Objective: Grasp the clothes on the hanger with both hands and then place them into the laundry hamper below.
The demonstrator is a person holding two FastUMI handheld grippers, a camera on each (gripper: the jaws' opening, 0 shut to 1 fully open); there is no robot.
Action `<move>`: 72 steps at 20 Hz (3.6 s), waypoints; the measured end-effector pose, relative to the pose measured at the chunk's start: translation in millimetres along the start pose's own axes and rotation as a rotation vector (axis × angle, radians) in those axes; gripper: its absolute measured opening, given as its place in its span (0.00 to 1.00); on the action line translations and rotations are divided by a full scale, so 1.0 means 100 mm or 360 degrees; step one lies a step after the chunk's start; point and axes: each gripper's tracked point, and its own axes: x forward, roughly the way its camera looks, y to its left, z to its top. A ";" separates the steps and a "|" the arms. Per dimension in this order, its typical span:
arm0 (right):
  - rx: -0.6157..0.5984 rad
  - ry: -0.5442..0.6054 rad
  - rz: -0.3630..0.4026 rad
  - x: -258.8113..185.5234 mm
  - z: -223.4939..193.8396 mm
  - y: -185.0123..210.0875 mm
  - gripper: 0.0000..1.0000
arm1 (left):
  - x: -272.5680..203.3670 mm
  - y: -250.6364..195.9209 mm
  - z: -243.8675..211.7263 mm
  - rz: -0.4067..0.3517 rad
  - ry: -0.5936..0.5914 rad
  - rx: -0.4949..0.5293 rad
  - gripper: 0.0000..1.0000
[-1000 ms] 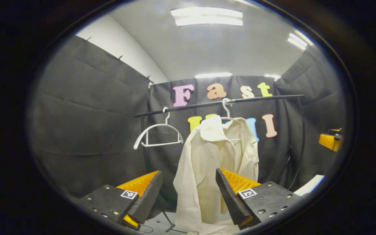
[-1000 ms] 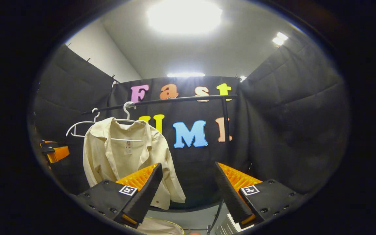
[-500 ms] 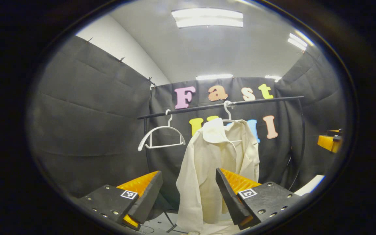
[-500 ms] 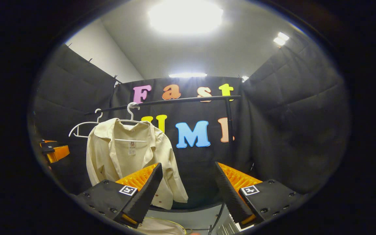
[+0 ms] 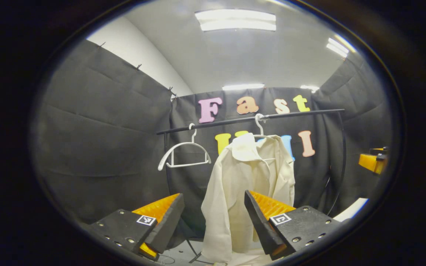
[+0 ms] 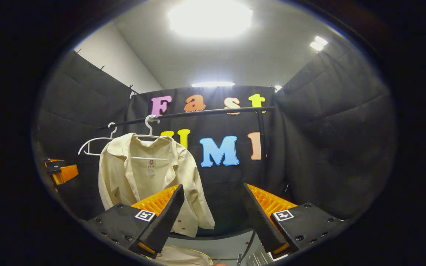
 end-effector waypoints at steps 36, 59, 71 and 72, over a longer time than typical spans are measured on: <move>0.0200 0.0056 0.0684 2.29 -0.41 1.22 0.99 | 1.56 -1.36 -0.22 0.0098 -0.0035 -0.0025 0.96; -0.0017 0.0075 0.0353 3.37 -0.69 1.47 0.48 | 2.33 -0.87 -0.47 0.0634 0.0062 0.0203 0.48; -0.0174 -0.0357 0.0117 3.43 -0.06 0.77 0.06 | 1.93 -0.67 -0.14 0.0610 -0.0042 0.0251 0.02; -0.0179 -0.0376 0.0110 3.48 -0.02 0.74 0.06 | 1.90 -0.63 -0.09 0.0632 -0.0053 0.0272 0.02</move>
